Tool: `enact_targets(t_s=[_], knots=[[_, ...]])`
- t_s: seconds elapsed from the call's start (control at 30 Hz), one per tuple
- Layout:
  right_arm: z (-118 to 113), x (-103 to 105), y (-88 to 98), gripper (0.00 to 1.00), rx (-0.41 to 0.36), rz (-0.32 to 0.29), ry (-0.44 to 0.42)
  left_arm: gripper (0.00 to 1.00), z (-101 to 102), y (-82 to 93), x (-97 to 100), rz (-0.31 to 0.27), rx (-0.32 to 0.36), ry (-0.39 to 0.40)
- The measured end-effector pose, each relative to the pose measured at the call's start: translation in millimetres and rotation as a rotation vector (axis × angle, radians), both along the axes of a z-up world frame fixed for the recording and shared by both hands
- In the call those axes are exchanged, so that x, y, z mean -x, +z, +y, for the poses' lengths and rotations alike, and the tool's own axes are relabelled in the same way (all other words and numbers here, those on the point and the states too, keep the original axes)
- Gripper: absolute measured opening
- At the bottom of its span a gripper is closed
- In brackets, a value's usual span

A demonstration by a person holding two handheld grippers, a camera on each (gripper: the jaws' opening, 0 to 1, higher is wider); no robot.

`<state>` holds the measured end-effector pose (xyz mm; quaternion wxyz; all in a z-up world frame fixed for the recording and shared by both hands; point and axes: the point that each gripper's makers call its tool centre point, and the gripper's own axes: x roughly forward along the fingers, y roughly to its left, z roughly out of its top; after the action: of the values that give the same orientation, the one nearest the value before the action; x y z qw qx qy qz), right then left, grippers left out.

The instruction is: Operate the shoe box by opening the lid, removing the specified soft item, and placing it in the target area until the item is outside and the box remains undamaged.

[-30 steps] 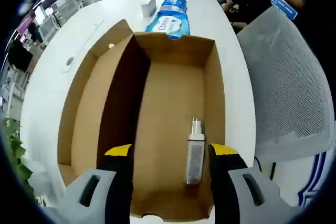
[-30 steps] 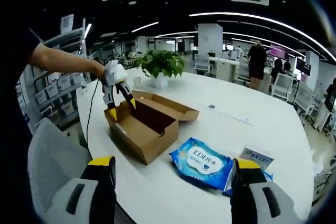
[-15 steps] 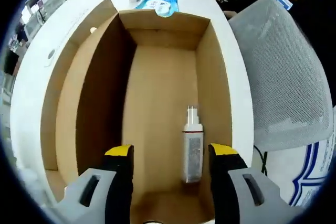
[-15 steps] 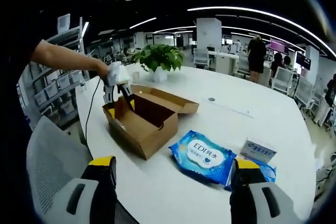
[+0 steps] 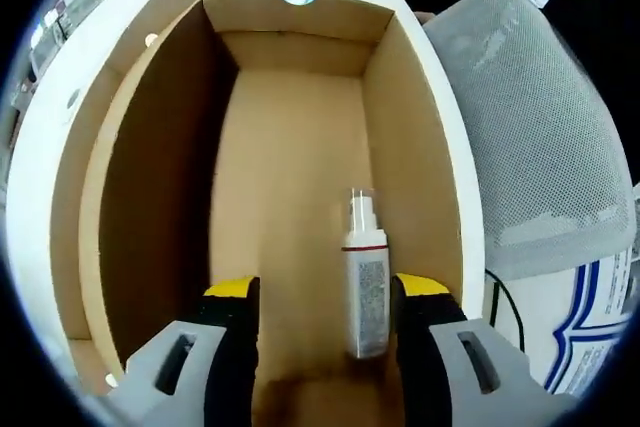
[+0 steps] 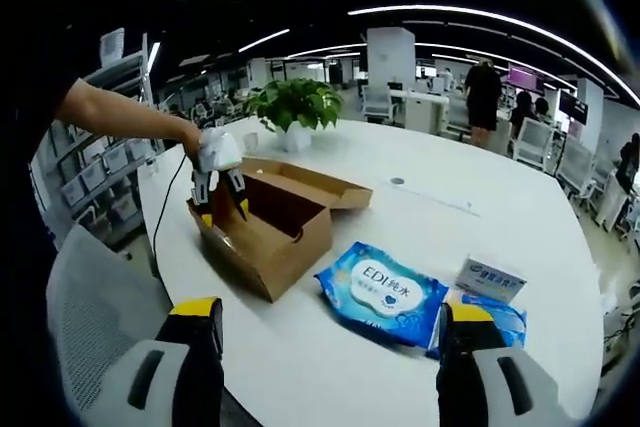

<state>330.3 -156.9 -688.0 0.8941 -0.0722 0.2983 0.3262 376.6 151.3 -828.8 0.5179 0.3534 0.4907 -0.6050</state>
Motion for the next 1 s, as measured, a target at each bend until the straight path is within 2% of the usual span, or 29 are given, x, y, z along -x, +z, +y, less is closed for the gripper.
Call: enact_targets(t_s=[0.33, 0.53, 0.67, 0.83, 1.0], knots=[[2, -1, -1.6, 0.89, 0.0, 0.007, 0.0, 0.49, -2, -10.6, 0.1, -0.011, 0.002, -0.014], [0, -1, -1.6, 0.88, 0.001, 0.005, -0.003, 0.4, -1, -12.3, -1.3, -0.024, 0.002, -0.037], [0, -2, -1.7, 0.88, 0.001, 0.004, -0.002, 0.3, 4, -14.5, -6.8, -0.061, -0.017, -0.063], [1, -1, -1.7, 0.87, 0.001, 0.003, 0.0, 0.28, 5, -17.6, -7.3, -0.077, -0.02, -0.094], [0, -1, -2.0, 0.87, 0.0, 0.003, -0.002, 0.26, 5, -17.2, -8.0, -0.08, -0.028, -0.078]])
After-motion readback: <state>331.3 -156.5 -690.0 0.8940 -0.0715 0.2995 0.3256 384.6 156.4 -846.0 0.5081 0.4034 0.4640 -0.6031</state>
